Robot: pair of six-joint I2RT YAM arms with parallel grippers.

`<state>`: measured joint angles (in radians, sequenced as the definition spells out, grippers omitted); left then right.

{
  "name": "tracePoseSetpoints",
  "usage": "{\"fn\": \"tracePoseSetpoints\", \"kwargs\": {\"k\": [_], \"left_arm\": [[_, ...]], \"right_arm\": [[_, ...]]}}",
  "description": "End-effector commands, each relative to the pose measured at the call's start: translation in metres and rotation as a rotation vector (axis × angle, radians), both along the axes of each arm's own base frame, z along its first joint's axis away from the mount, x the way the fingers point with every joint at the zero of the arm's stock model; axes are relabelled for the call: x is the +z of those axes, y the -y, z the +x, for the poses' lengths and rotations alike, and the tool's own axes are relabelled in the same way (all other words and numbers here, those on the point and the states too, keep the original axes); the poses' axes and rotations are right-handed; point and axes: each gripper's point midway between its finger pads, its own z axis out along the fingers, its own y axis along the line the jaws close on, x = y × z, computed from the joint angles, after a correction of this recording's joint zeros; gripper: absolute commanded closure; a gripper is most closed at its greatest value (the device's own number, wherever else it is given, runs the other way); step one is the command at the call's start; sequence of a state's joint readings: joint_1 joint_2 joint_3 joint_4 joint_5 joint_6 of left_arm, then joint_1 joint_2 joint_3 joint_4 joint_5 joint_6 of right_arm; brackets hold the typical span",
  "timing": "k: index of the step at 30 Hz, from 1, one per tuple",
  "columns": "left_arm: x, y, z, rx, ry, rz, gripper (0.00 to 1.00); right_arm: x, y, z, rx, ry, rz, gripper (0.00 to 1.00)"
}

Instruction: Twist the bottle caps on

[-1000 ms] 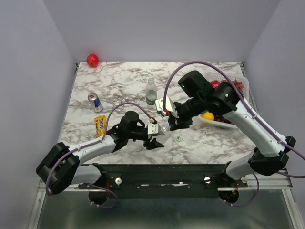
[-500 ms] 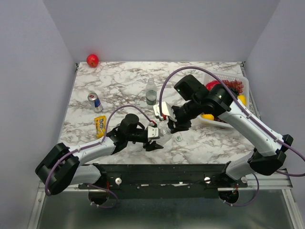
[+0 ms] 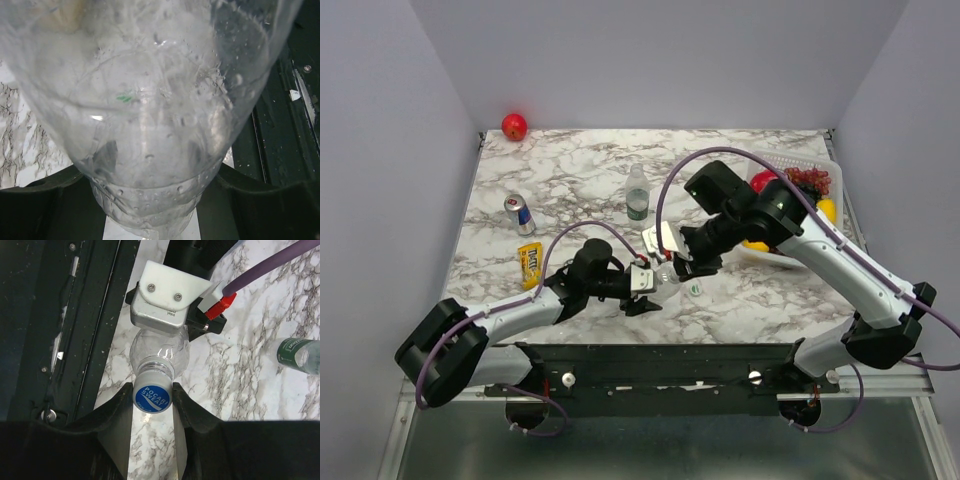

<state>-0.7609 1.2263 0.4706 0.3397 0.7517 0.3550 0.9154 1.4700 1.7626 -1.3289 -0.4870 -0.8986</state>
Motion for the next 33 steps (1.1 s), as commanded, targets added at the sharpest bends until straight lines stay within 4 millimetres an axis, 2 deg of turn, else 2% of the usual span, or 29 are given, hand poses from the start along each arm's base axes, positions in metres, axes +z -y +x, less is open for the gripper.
{"fn": "tracePoseSetpoints", "kwargs": {"k": [1, 5, 14, 21, 27, 33], "left_arm": [[0.040, 0.016, 0.013, -0.017, 0.121, -0.099, 1.00], [0.043, 0.015, 0.017, 0.005, 0.125, -0.099, 1.00], [0.037, 0.008, 0.010, 0.009, 0.121, -0.099, 1.00], [0.039, 0.004, 0.021, 0.055, 0.139, -0.046, 1.00], [0.053, 0.003, 0.031, 0.132, 0.130, -0.086, 1.00], [0.075, 0.002, 0.040, 0.221, 0.092, -0.182, 1.00]], "right_arm": [[-0.016, 0.014, -0.010, 0.035, -0.009, -0.068, 0.63], [-0.019, 0.014, -0.013, 0.031, -0.028, -0.062, 0.63], [-0.019, 0.008, -0.020, -0.033, -0.119, -0.051, 0.63], [-0.020, 0.008, -0.018, -0.057, -0.144, -0.089, 0.63], [-0.029, 0.004, -0.008, -0.149, -0.152, -0.102, 0.64], [-0.026, -0.004, 0.010, -0.355, -0.189, -0.066, 0.64]]}}
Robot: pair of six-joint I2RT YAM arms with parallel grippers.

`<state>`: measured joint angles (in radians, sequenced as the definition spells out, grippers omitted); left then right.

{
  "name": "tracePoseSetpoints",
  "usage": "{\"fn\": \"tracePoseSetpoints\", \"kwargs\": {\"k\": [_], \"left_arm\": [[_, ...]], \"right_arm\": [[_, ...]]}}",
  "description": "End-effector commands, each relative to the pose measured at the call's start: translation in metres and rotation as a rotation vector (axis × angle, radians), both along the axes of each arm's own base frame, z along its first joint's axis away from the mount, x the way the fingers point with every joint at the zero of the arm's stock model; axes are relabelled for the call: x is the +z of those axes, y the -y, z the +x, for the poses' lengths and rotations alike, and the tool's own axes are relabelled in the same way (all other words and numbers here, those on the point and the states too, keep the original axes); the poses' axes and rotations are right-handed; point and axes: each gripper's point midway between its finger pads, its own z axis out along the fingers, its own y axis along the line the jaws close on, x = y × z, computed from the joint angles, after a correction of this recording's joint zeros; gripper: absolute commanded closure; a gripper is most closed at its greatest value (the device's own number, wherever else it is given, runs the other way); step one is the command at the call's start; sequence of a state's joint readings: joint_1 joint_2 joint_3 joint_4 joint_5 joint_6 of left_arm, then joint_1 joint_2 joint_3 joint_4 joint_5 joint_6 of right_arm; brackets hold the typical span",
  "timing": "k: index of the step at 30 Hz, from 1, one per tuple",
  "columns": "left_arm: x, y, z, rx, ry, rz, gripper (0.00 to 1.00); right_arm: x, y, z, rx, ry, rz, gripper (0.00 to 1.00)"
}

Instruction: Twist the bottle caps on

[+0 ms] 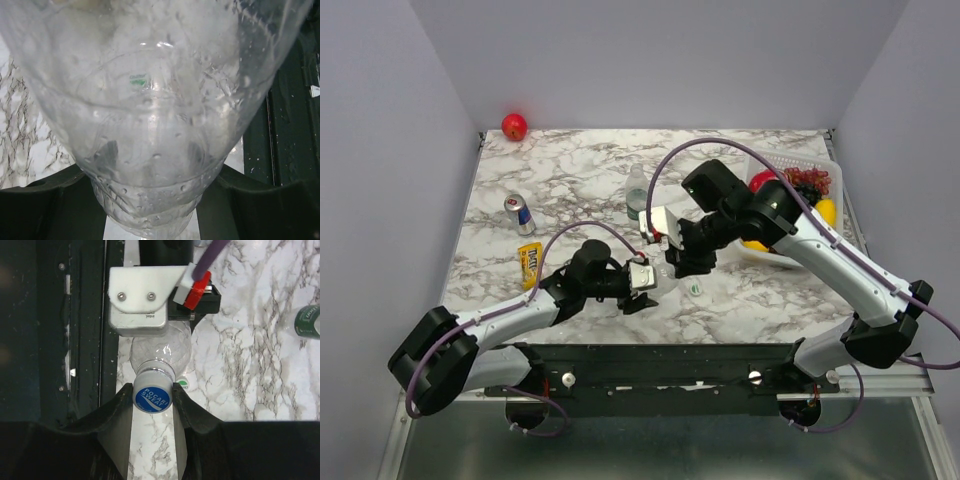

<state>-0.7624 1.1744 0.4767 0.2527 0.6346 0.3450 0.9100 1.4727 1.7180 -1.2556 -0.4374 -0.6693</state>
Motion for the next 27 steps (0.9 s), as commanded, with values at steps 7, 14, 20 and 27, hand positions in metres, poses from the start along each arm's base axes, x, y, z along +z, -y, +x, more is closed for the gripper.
{"fn": "tracePoseSetpoints", "kwargs": {"k": [7, 14, 20, 27], "left_arm": [[0.095, 0.012, 0.042, 0.188, 0.133, -0.266, 1.00], [0.093, 0.009, 0.051, 0.199, 0.191, -0.203, 1.00], [0.083, 0.007, 0.048, 0.217, 0.141, -0.196, 1.00], [0.060, -0.005, 0.042, 0.248, 0.088, -0.159, 1.00]], "right_arm": [[-0.020, -0.010, 0.008, -0.264, -0.187, -0.027, 0.64], [-0.032, -0.017, 0.013, -0.337, -0.289, -0.062, 0.65], [-0.040, -0.019, 0.024, -0.437, -0.306, -0.082, 0.71], [-0.033, -0.025, 0.035, -0.430, -0.255, -0.053, 0.71]]}}
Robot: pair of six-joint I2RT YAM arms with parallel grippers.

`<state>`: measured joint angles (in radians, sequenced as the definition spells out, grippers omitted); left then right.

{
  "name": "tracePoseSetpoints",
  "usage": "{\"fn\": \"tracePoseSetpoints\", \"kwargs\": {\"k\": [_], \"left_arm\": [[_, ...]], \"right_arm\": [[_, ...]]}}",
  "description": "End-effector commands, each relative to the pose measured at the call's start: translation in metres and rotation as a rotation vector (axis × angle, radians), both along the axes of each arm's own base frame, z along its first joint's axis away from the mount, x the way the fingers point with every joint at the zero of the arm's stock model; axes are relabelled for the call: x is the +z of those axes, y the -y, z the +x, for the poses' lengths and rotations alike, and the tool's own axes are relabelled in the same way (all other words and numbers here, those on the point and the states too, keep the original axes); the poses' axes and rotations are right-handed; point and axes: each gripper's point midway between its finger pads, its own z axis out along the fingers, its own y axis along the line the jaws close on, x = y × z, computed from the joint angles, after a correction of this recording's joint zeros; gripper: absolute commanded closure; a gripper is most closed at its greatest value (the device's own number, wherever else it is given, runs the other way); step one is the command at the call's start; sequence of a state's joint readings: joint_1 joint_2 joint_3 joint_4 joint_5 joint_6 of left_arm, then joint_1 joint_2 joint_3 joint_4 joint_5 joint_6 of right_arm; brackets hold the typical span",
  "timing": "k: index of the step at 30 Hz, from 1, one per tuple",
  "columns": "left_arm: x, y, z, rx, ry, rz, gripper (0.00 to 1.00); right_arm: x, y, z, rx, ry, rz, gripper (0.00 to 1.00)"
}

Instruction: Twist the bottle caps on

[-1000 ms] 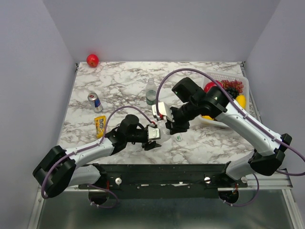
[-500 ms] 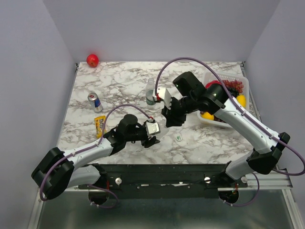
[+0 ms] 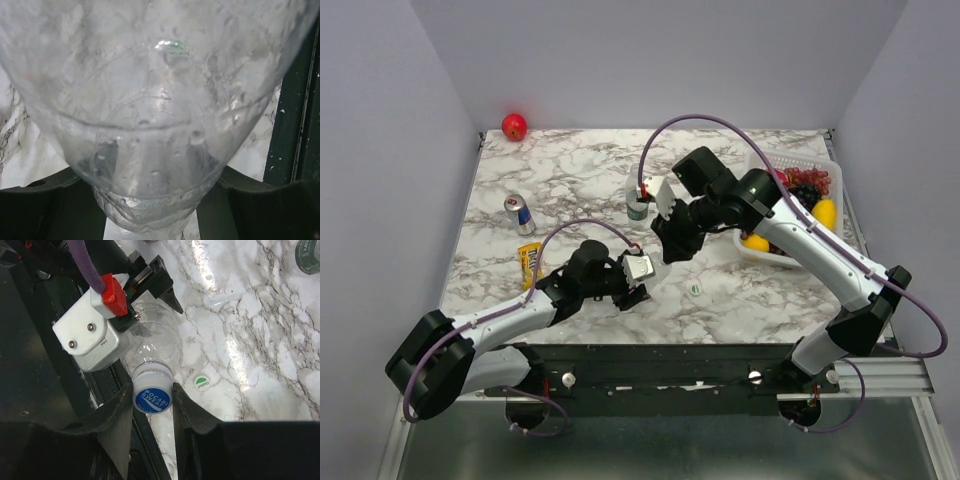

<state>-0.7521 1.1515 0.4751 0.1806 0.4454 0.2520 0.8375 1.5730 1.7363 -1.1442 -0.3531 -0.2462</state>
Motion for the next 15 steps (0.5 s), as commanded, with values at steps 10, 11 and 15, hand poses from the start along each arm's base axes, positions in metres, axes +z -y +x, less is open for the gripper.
{"fn": "tracePoseSetpoints", "kwargs": {"k": [10, 11, 15], "left_arm": [[0.060, 0.013, 0.017, 0.024, 0.156, -0.182, 1.00], [0.057, 0.013, 0.017, 0.023, 0.151, -0.177, 1.00], [0.048, 0.011, 0.012, 0.013, 0.126, -0.157, 1.00]], "right_arm": [[-0.010, -0.018, -0.001, 0.034, -0.043, -0.010, 0.51], [-0.008, -0.019, -0.001, 0.040, -0.038, -0.005, 0.49], [0.007, -0.020, 0.000, 0.064, 0.004, 0.029, 0.36]]}}
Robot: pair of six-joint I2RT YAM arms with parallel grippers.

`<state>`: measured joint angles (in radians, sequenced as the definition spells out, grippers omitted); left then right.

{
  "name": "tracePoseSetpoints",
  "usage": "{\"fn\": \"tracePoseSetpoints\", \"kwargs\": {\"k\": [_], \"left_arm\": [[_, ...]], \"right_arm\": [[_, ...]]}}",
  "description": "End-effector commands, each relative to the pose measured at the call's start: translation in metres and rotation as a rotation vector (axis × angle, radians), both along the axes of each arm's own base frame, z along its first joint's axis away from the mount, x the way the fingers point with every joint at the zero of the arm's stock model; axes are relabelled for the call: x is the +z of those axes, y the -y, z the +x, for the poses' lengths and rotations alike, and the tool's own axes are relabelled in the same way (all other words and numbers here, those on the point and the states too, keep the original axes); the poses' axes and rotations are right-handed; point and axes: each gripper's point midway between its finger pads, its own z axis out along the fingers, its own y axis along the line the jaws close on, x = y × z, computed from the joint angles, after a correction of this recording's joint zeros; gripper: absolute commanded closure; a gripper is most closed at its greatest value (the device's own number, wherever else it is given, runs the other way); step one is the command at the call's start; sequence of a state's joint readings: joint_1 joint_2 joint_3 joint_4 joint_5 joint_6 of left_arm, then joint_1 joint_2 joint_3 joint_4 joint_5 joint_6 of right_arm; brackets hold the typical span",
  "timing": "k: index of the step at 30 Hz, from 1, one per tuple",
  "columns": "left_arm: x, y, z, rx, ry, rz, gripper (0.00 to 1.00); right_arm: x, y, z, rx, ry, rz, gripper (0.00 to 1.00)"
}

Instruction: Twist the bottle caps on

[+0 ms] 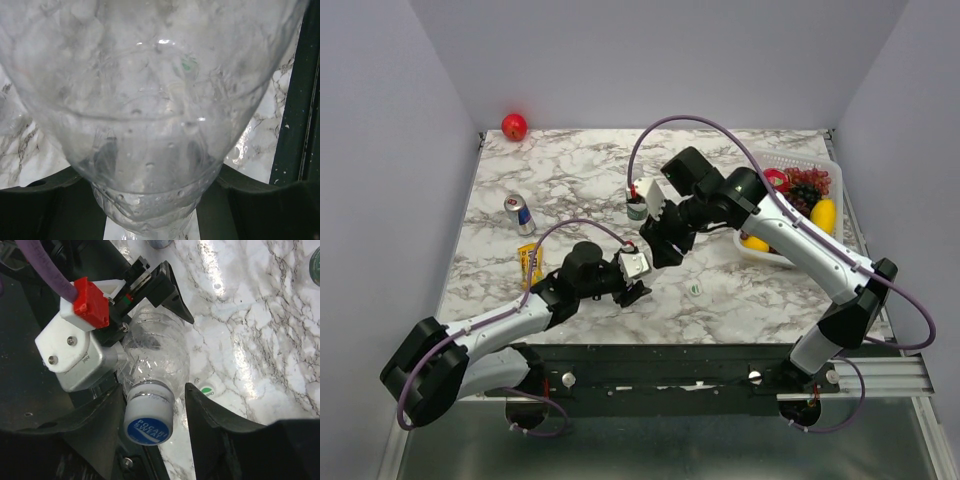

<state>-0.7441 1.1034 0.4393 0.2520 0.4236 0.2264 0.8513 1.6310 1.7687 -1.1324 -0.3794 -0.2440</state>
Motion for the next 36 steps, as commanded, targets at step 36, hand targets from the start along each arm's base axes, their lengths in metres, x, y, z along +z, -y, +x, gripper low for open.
{"fn": "tracePoseSetpoints", "kwargs": {"k": [36], "left_arm": [[0.038, 0.020, -0.018, -0.230, -0.050, -0.040, 1.00]], "right_arm": [[0.051, 0.021, -0.043, 0.724, 0.588, 0.183, 0.01]]}}
